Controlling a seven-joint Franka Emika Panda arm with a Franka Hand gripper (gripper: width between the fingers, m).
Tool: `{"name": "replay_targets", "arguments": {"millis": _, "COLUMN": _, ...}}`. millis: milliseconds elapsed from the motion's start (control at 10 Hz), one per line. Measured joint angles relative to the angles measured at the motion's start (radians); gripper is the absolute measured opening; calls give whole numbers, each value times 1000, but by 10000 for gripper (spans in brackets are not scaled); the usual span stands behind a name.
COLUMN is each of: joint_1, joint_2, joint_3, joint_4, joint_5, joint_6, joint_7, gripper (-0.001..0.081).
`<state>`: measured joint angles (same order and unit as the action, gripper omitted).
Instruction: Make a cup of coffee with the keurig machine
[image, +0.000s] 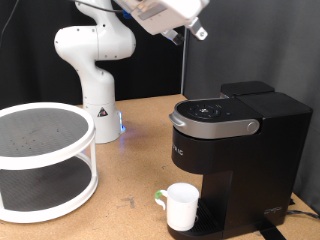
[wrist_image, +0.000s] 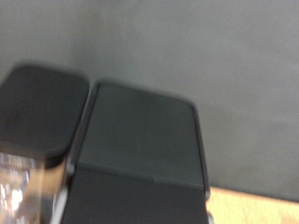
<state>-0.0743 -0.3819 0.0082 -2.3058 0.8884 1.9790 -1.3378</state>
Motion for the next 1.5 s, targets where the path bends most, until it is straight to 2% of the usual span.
{"name": "replay_targets", "arguments": {"millis": 100, "joint_1": 1, "joint_2": 11, "joint_3": 36, "joint_4": 20, "joint_5": -48, "joint_6": 42, "joint_7": 17, "gripper": 808}}
{"name": "replay_targets", "arguments": {"millis": 300, "joint_1": 4, "joint_2": 52, "joint_3": 84, "joint_4": 75, "joint_5": -133, "joint_6": 42, "joint_7": 38, "gripper": 808}}
{"name": "replay_targets", "arguments": {"millis": 600, "joint_1": 5, "joint_2": 117, "joint_3": 112, "joint_4": 171, "joint_5": -213, "joint_6": -64, "joint_7": 60, "gripper": 808}}
{"name": "replay_targets", "arguments": {"millis": 700, "joint_1": 5, "joint_2": 133, "joint_3": 121, "joint_4": 189, "joint_5": -241, "joint_6": -68, "joint_7": 77, "gripper": 808}}
{"name": "replay_targets", "arguments": {"millis": 800, "joint_1": 5, "joint_2": 143, "joint_3": 130, "joint_4": 194, "joint_5": -259, "joint_6": -43, "joint_7": 90, "gripper": 808}}
{"name": "replay_targets", "arguments": {"millis": 1000, "joint_1": 6, "joint_2": 148, "joint_3": 139, "joint_4": 190, "joint_5": -196, "joint_6": 26, "joint_7": 93, "gripper": 808}}
{"name": "replay_targets", "arguments": {"millis": 1100, "joint_1": 6, "joint_2": 148, "joint_3": 139, "joint_4": 190, "joint_5": -216, "joint_6": 14, "joint_7": 93, "gripper": 808}}
{"name": "replay_targets", "arguments": {"millis": 1200, "joint_1": 5, "joint_2": 152, "joint_3": 144, "joint_4": 204, "joint_5": -303, "joint_6": -32, "joint_7": 123, "gripper": 808}}
{"name": "replay_targets", "arguments": {"millis": 1300, "joint_1": 3, "joint_2": 159, "joint_3": 160, "joint_4": 232, "joint_5": -438, "joint_6": -75, "joint_7": 189, "gripper": 808}}
{"name": "replay_targets", "arguments": {"millis": 1400, "joint_1": 3, "joint_2": 166, "joint_3": 181, "joint_4": 253, "joint_5": -579, "joint_6": -80, "joint_7": 241, "gripper": 808}}
{"name": "replay_targets", "arguments": {"millis": 1500, "joint_1": 2, "joint_2": 165, "joint_3": 196, "joint_4": 254, "joint_5": -661, "joint_6": -39, "joint_7": 278, "gripper": 808}}
